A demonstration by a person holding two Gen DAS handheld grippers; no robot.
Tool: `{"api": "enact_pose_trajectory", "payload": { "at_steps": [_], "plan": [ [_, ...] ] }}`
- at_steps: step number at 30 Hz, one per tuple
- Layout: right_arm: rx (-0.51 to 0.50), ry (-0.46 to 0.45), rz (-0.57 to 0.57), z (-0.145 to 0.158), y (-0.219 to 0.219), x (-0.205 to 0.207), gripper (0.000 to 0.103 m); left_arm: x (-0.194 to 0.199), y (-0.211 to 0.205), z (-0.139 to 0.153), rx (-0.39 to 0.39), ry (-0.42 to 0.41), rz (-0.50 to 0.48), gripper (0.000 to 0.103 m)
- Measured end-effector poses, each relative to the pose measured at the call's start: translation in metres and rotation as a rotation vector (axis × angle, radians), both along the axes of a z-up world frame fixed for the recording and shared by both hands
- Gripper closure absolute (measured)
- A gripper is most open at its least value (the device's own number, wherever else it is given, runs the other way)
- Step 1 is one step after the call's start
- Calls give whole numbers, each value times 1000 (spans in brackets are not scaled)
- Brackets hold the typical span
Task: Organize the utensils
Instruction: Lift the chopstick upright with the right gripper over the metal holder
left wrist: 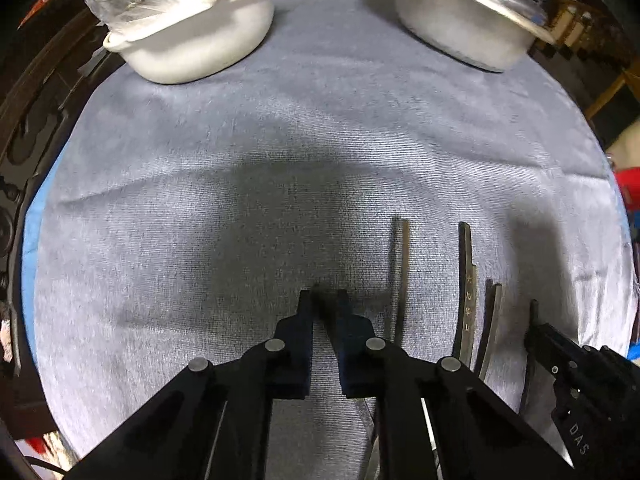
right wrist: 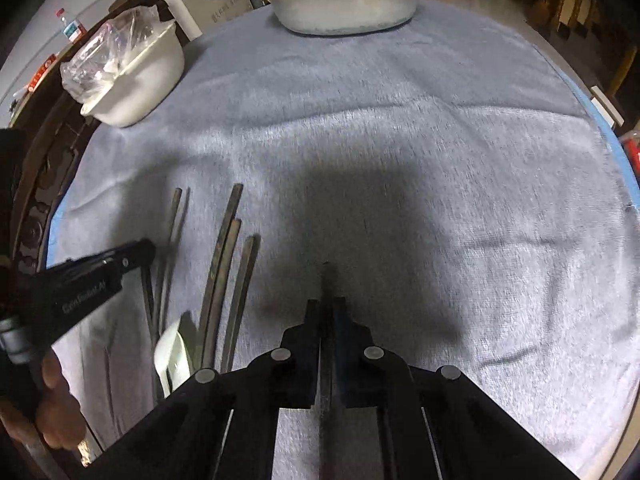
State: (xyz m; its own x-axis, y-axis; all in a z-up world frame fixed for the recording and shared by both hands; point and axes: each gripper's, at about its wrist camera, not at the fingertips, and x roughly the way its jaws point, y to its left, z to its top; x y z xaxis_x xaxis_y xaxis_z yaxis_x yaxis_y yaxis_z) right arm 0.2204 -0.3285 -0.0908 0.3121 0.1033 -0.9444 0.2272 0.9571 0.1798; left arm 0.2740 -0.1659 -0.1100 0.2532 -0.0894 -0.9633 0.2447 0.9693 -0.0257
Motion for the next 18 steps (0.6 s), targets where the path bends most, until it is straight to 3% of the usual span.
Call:
{"api": "enact_pose_trajectory", "payload": {
  "at_steps": [4, 10, 16, 18],
  "plan": [
    [16, -28, 4, 3, -5, -16, 97, -9, 17, 7, -79, -25, 7, 97],
    [36, -178, 11, 31, -6, -56, 97, -35, 49, 63, -206, -190, 0, 98],
    [9, -327, 3, 70, 7, -88, 97, -76, 93, 118, -274, -341, -26, 98],
    [5, -373, -12, 82, 13, -94, 97, -83, 90, 126, -293, -373, -40, 98]
  ]
}}
